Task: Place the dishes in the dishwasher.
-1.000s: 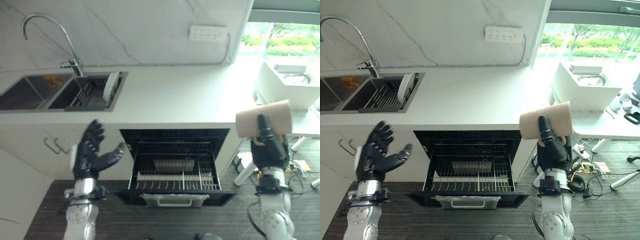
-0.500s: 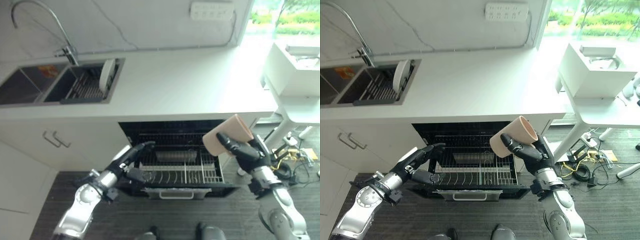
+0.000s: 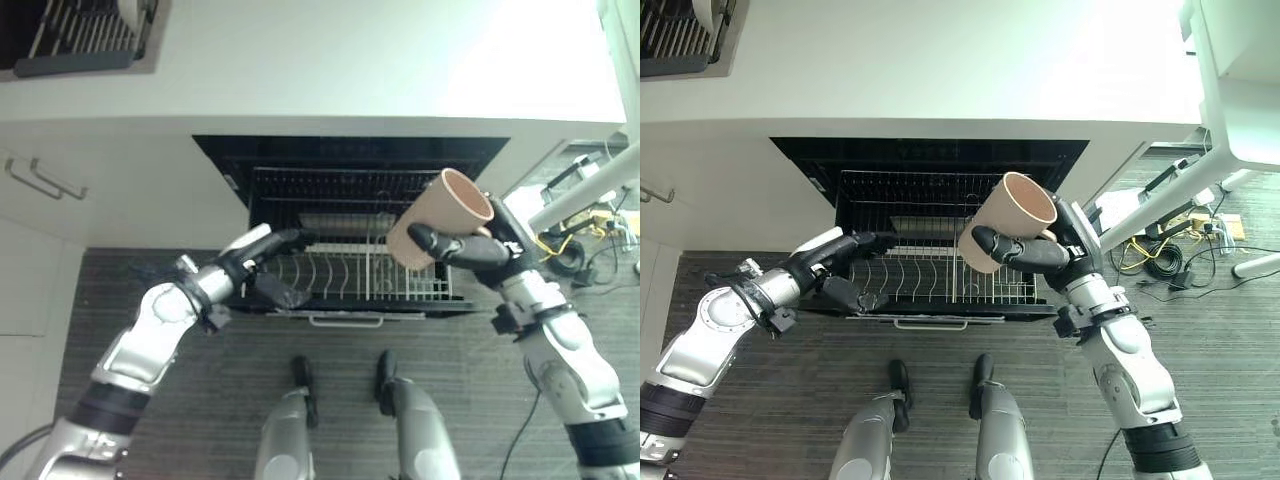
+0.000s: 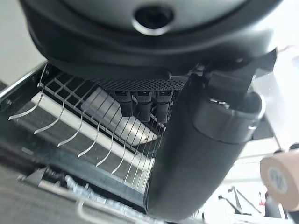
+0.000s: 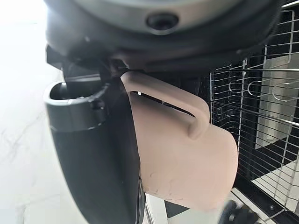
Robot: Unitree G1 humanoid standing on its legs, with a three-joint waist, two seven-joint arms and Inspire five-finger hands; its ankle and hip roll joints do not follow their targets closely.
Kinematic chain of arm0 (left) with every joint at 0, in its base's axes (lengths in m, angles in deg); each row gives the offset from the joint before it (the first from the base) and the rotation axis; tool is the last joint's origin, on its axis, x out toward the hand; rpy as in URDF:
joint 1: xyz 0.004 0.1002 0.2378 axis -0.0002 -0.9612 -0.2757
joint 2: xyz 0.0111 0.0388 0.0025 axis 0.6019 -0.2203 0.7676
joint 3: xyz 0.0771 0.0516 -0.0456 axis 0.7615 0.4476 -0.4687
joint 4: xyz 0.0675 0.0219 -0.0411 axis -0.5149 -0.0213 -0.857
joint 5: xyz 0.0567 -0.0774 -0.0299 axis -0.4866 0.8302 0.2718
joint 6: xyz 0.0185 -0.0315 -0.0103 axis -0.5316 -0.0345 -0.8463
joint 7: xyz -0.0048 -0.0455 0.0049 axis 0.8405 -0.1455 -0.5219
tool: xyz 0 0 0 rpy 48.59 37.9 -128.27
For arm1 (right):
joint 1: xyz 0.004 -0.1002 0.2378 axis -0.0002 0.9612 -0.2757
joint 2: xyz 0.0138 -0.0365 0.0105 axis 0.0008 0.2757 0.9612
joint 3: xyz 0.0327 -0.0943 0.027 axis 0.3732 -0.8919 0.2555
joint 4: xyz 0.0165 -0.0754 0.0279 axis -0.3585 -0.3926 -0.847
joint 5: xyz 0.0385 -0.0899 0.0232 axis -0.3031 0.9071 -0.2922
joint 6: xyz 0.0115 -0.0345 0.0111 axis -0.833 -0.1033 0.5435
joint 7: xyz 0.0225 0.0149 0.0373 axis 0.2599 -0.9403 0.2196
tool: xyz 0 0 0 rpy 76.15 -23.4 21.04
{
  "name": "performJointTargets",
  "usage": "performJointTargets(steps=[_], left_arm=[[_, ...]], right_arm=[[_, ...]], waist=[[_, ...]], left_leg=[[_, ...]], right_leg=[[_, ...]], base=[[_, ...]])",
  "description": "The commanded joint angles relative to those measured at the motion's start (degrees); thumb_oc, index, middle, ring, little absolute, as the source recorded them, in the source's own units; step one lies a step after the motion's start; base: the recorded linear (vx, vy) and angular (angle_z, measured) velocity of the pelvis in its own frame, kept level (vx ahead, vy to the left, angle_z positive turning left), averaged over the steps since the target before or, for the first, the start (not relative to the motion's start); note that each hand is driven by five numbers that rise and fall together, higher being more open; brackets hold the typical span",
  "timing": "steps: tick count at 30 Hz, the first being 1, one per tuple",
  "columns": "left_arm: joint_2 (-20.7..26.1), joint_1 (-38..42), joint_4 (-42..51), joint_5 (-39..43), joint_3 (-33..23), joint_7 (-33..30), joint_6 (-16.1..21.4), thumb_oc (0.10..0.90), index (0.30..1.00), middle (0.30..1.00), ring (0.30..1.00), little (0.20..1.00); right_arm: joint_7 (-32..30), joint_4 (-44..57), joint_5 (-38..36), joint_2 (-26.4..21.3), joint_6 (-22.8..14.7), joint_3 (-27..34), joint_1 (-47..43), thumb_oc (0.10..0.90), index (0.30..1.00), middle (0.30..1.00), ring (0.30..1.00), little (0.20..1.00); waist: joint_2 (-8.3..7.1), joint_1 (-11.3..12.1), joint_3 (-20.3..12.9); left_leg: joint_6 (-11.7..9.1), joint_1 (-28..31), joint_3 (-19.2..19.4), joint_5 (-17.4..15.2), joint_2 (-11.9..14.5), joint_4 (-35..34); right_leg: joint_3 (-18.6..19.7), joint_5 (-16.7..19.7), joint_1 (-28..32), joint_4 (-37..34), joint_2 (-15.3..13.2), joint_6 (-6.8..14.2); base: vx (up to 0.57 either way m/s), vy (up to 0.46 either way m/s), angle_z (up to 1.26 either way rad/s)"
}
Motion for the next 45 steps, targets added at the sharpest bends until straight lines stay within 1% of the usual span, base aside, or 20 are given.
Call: performJointTargets(steps=[1, 2, 3, 5, 7, 11, 13, 19, 20, 23, 24, 26, 31, 33, 35, 36, 38, 41, 44, 45], left_arm=[[2.5, 2.1, 1.2, -4.5, 2.9, 14.7, -7.9, 0.8, 0.9, 0.9, 0.9, 0.9], [3.1, 2.7, 0.3, -6.9, 4.4, 18.7, -10.2, 0.8, 0.9, 0.9, 0.9, 0.9], [4.2, 3.4, -0.5, -11.4, 6.2, 25.0, -12.9, 0.8, 0.9, 0.9, 0.9, 0.9], [4.5, 4.1, -2.6, -15.8, 8.7, 33.5, -16.6, 0.8, 0.9, 0.9, 0.9, 0.9], [3.1, 3.9, -4.7, -24.6, 11.5, 47.9, -20.5, 0.8, 0.9, 0.9, 0.9, 0.9], [1.7, 2.0, -5.9, -32.8, 14.3, 60.4, -21.5, 0.8, 0.9, 0.9, 0.9, 0.9], [1.5, 1.2, -6.3, -33.8, 14.6, 61.8, -20.8, 0.8, 0.9, 0.9, 0.9, 0.9], [-0.1, -0.8, -7.6, -31.7, 16.6, 61.8, -19.7, 0.8, 0.9, 0.9, 0.9, 0.9], [-0.3, -1.5, -7.3, -31.1, 16.8, 61.8, -19.7, 0.8, 0.9, 0.9, 0.9, 0.9], [-0.5, -2.3, -5.4, -31.0, 15.2, 61.4, -20.6, 0.8, 0.9, 0.9, 0.9, 0.9], [-0.3, -2.5, -5.4, -29.8, 14.9, 59.1, -20.7, 0.8, 0.9, 0.9, 0.9, 0.9], [0.3, -2.1, -6.1, -24.6, 13.7, 50.5, -21.0, 0.8, 0.9, 0.9, 0.9, 0.9], [0.8, -0.3, -7.5, -20.7, 13.2, 43.0, -19.2, 0.8, 0.9, 0.9, 0.9, 0.9], [1.2, 1.0, -8.0, -18.6, 13.2, 40.4, -18.8, 0.8, 0.9, 0.9, 0.9, 0.9], [1.9, 4.9, -10.1, -14.1, 14.2, 37.3, -18.1, 0.8, 0.9, 0.9, 0.9, 0.9], [2.1, 5.9, -10.6, -13.1, 14.7, 36.7, -17.9, 0.8, 0.9, 0.9, 0.9, 0.9], [2.5, 7.4, -11.5, -11.7, 15.3, 36.2, -17.4, 0.8, 0.9, 0.9, 0.9, 0.9], [3.5, 11.7, -13.7, -9.1, 17.3, 35.8, -16.2, 0.8, 0.9, 0.9, 0.9, 0.9], [3.8, 13.4, -15.0, -8.0, 18.0, 35.9, -15.1, 0.8, 0.9, 0.9, 0.9, 0.9], [4.0, 14.0, -15.5, -7.6, 18.3, 36.0, -14.9, 0.8, 0.9, 0.9, 0.9, 0.9]], right_arm=[[1.7, 4.0, 1.6, -2.1, -4.4, 0.5, -6.0, 0.4, 0.3, 0.3, 0.3, 0.3], [1.7, 4.1, 1.2, -2.8, -3.9, 0.3, -6.6, 0.4, 0.3, 0.3, 0.3, 0.3], [1.5, 4.2, 0.5, -3.9, -3.1, 0.1, -7.5, 0.4, 0.3, 0.3, 0.3, 0.3], [0.9, 3.8, 0.1, -4.6, -2.4, -0.9, -9.2, 0.4, 0.3, 0.3, 0.3, 0.3], [0.7, 3.2, 0.2, -4.6, -0.9, -2.2, -11.1, 0.4, 0.3, 0.3, 0.3, 0.3], [2.3, 2.8, 0.9, -5.2, 1.0, -3.0, -12.3, 0.4, 0.3, 0.3, 0.3, 0.3], [3.1, 2.6, 0.8, -5.4, 1.3, -2.6, -12.3, 0.4, 0.3, 0.3, 0.3, 0.3], [4.6, 1.3, 2.7, -4.9, 2.6, -2.2, -11.3, 0.4, 0.3, 0.3, 0.3, 0.3], [4.5, 0.7, 4.6, -5.0, 3.5, -2.3, -10.8, 0.4, 0.3, 0.3, 0.3, 0.3], [3.1, -2.2, 7.9, -5.8, 4.5, -3.0, -9.9, 0.4, 0.3, 0.3, 0.3, 0.3], [2.8, -3.1, 8.5, -5.8, 4.6, -3.2, -9.9, 0.4, 0.3, 0.3, 0.3, 0.3], [0.3, -7.3, 10.6, -6.0, 6.0, -4.6, -10.9, 0.4, 0.3, 0.3, 0.3, 0.3], [-3.2, -15.9, 14.7, -6.3, 6.4, -7.2, -14.4, 0.4, 0.3, 0.3, 0.3, 0.3], [-4.7, -19.7, 14.9, -6.8, 6.7, -8.5, -16.8, 0.4, 0.3, 0.3, 0.3, 0.3], [-6.2, -28.6, 13.6, -9.7, 7.9, -11.8, -24.2, 0.4, 0.3, 0.3, 0.3, 0.3], [-6.3, -31.1, 13.1, -10.1, 7.7, -12.8, -26.0, 0.4, 0.3, 0.3, 0.3, 0.3], [-6.7, -34.7, 12.8, -10.8, 7.9, -14.3, -28.9, 0.4, 0.3, 0.3, 0.3, 0.3], [-6.7, -44.6, 11.6, -11.9, 9.4, -18.9, -37.5, 0.4, 0.3, 0.3, 0.3, 0.3], [-7.0, -49.6, 12.6, -12.1, 10.1, -21.3, -41.4, 0.4, 0.3, 0.3, 0.3, 0.3], [-7.0, -51.1, 15.2, -12.2, 10.2, -22.1, -42.6, 0.4, 0.3, 0.3, 0.3, 0.3]], waist=[[-0.29, -1.3, -7.3], [-0.22, -1.5, -7.4], [-0.12, -1.8, -7.4], [-0.07, -2.1, -7.3], [0.09, -2.3, -7.4], [0.11, -2.7, -7.7], [0.1, -2.8, -7.8], [0.32, -3.0, -8.3], [0.43, -3.0, -8.5], [0.57, -2.8, -8.6], [0.59, -2.7, -8.6], [0.77, -1.9, -8.3], [0.82, -0.4, -7.6], [0.8, 0.3, -7.3], [0.85, 2.0, -6.5], [0.93, 2.3, -6.2], [0.96, 2.9, -5.8], [1.15, 4.2, -4.6], [1.22, 4.8, -4.2], [1.25, 4.9, -4.1]], left_leg=[[-1.2, 2.8, -0.4, -9.0, 1.2, 4.0], [-1.2, 2.9, -0.2, -9.0, 1.2, 4.0], [-1.2, 2.9, 0.0, -8.9, 1.3, 4.0], [-1.2, 3.1, 0.3, -8.9, 1.4, 4.0], [-1.2, 3.5, 0.9, -9.1, 1.6, 4.0], [-1.5, 4.0, 1.8, -9.2, 2.1, 4.0], [-1.6, 4.1, 1.9, -9.1, 2.1, 4.0], [-1.7, 4.5, 2.2, -9.2, 2.3, 4.0], [-1.8, 4.6, 2.2, -9.1, 2.3, 4.0], [-1.8, 4.6, 1.9, -9.0, 2.2, 4.0], [-1.8, 4.5, 1.8, -9.0, 2.2, 4.0], [-1.7, 4.0, 1.2, -8.8, 1.8, 4.0], [-1.7, 3.3, 0.0, -8.6, 1.1, 4.0], [-1.7, 2.9, -0.4, -8.4, 0.9, 4.0], [-1.9, 1.8, -1.4, -8.1, 0.5, 4.0], [-1.9, 1.5, -1.6, -8.1, 0.4, 4.0], [-2.0, 0.9, -1.9, -8.0, 0.1, 4.0], [-2.3, -0.3, -2.7, -7.7, -0.3, 4.0], [-2.3, -0.9, -3.1, -7.7, -0.5, 4.0], [-2.4, -1.1, -3.2, -7.7, -0.6, 4.0]], right_leg=[[2.5, -2.5, 5.2, -4.1, -0.5, 7.6], [2.6, -2.5, 5.2, -4.1, -0.5, 7.6], [2.8, -2.5, 5.2, -4.1, -0.4, 7.6], [3.1, -2.5, 5.1, -4.1, -0.3, 7.6], [3.2, -2.8, 5.4, -4.1, 0.1, 7.3], [3.2, -3.6, 6.0, -4.1, 0.4, 7.0], [3.3, -3.7, 6.1, -4.1, 0.5, 7.0], [3.5, -4.0, 6.6, -4.1, 0.5, 6.9], [3.5, -4.1, 6.8, -4.1, 0.4, 6.9], [3.9, -4.1, 6.9, -4.1, 0.3, 6.8], [4.0, -4.1, 6.9, -4.1, 0.2, 6.8], [3.8, -4.1, 6.8, -4.1, -0.1, 6.8], [2.9, -3.8, 6.7, -4.1, -0.9, 6.7], [2.4, -3.7, 6.6, -4.1, -1.1, 6.6], [1.3, -3.5, 6.1, -4.1, -1.6, 6.5], [1.0, -3.4, 5.9, -4.1, -1.7, 6.5], [0.7, -3.3, 5.5, -4.1, -1.9, 6.5], [0.0, -3.0, 4.5, -4.1, -2.2, 6.4], [-0.3, -2.8, 4.0, -4.1, -2.3, 6.4], [-0.3, -2.8, 3.8, -4.1, -2.4, 6.4]], base=[[0.0, 0.0, 0.0], [0.0, 0.0, 0.0], [0.0, 0.0, 0.0], [0.0, 0.0, 0.0], [0.02, 0.031, -0.05], [0.02, 0.036, -0.17], [0.01, 0.016, -0.05], [0.04, 0.017, -0.05], [0.05, 0.018, -0.02], [0.03, 0.008, 0.0], [0.0, 0.0, 0.0], [0.0, -0.009, 0.02], [0.0, -0.015, 0.09], [-0.02, -0.027, 0.26], [-0.05, -0.026, 0.36], [-0.05, -0.013, 0.29], [-0.05, -0.017, 0.18], [-0.04, -0.02, 0.07], [0.0, -0.009, 0.17], [0.0, -0.001, 0.19]])
